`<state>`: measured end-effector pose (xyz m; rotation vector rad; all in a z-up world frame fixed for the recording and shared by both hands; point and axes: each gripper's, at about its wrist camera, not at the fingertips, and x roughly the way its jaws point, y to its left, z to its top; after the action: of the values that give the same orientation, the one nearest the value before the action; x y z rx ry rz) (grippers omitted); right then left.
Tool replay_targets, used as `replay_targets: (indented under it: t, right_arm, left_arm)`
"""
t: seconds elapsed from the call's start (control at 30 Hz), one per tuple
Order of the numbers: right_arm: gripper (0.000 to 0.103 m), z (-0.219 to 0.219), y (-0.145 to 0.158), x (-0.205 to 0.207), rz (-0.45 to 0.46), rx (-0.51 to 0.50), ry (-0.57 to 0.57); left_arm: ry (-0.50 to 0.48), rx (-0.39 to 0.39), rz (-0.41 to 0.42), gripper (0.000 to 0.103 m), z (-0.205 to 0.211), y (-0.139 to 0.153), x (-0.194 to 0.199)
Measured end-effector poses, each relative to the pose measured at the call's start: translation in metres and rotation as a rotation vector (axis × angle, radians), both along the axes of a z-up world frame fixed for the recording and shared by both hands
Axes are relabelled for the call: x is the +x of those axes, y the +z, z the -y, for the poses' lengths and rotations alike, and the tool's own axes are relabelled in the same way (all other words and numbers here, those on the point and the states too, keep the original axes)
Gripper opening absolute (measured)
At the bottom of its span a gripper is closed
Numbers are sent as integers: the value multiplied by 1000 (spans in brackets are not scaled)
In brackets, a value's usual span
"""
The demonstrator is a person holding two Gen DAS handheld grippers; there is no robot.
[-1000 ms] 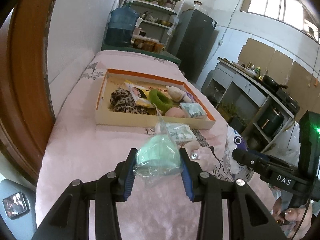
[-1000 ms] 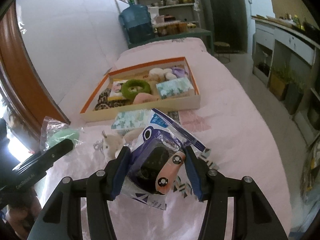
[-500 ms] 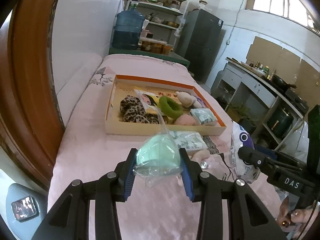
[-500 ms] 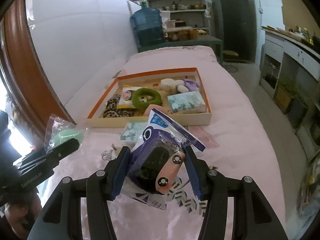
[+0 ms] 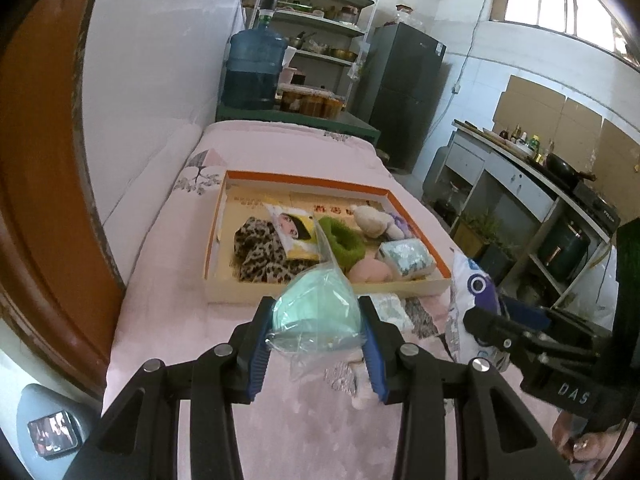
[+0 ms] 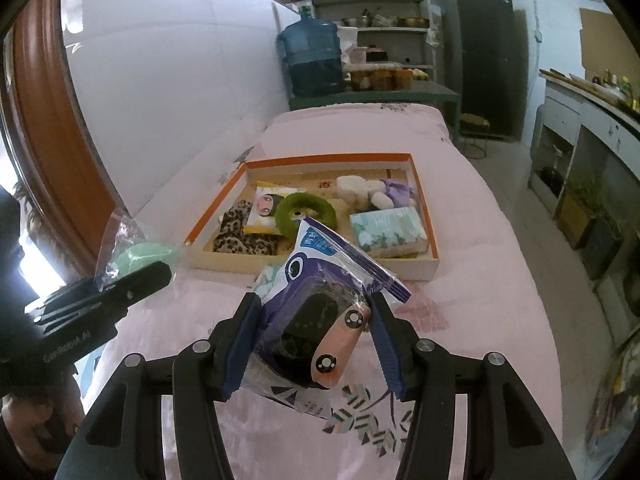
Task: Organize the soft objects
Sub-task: 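Carry the mint sponge bag and purple wipes packet over the box with both tools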
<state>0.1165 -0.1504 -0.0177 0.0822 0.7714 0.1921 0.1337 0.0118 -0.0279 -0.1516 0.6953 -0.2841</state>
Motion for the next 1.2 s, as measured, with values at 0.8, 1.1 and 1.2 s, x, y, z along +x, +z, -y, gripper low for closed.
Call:
replay_targets:
  t: [0.8, 1.1, 1.2]
  right_arm:
    - [56, 1, 13, 48, 29, -7, -1]
    - [56, 1, 14, 68, 29, -24, 0]
    - [56, 2, 14, 76, 28, -37, 2]
  left_arm:
    - [-6, -7, 26, 41, 14, 17, 55]
    - [-3, -8, 11, 41, 11, 13, 78]
    - [-2, -10, 0, 41, 9, 10, 89]
